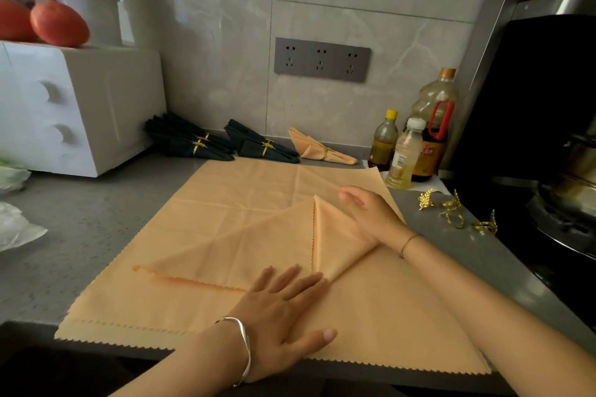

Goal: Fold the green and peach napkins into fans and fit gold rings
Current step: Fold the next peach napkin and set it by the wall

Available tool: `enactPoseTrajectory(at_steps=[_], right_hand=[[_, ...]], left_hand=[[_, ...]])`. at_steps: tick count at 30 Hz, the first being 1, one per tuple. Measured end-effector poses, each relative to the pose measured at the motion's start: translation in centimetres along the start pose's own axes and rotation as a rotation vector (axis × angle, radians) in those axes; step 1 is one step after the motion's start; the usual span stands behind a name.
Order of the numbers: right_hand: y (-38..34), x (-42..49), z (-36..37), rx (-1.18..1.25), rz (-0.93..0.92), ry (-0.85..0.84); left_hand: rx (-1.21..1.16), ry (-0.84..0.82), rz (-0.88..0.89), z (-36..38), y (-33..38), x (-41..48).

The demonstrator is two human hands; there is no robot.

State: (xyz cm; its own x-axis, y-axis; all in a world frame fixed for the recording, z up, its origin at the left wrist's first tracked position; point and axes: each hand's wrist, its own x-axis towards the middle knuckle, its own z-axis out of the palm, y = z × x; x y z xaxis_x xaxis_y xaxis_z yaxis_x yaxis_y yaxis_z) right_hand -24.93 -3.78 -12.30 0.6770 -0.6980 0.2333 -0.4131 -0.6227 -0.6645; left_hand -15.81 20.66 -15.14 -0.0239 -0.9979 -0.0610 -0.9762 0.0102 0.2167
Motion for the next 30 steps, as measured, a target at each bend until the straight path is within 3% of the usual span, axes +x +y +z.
enactPoseTrajectory(at_steps=[3,6,11,15,22,27,30], right_hand=[[-0.6,-5.6,-0.5,-0.067,-0.142,-0.165],[-0.6,-10.6,-0.2,-0.294,-0.289,-0.351],[-0.8,-13.3,0.5,-0.451,-0.306,-0.548],[0.4,-12.3,-0.2,-0.46,-0.252,-0.566],[4.5,-8.7,-2.2,-0.49,-0.063,-0.445],[3.3,-9.0,-1.7,-0.498,-0.102,-0.351],[1.0,-11.0,-0.9,-0.335,-0.097,-0.336]], left_hand=[[0.019,0.018,-0.006,0.4,0.2,0.0],[0.046,0.026,-0.016,0.7,0.5,0.1],[0.067,0.021,-0.016,0.7,0.6,0.1],[0.06,0.032,-0.029,0.9,0.7,0.1],[0.043,0.049,-0.027,0.8,0.8,0.0],[0.005,0.043,0.015,0.8,0.5,0.0],[-0.074,0.052,0.024,-0.1,-1.0,-0.3]])
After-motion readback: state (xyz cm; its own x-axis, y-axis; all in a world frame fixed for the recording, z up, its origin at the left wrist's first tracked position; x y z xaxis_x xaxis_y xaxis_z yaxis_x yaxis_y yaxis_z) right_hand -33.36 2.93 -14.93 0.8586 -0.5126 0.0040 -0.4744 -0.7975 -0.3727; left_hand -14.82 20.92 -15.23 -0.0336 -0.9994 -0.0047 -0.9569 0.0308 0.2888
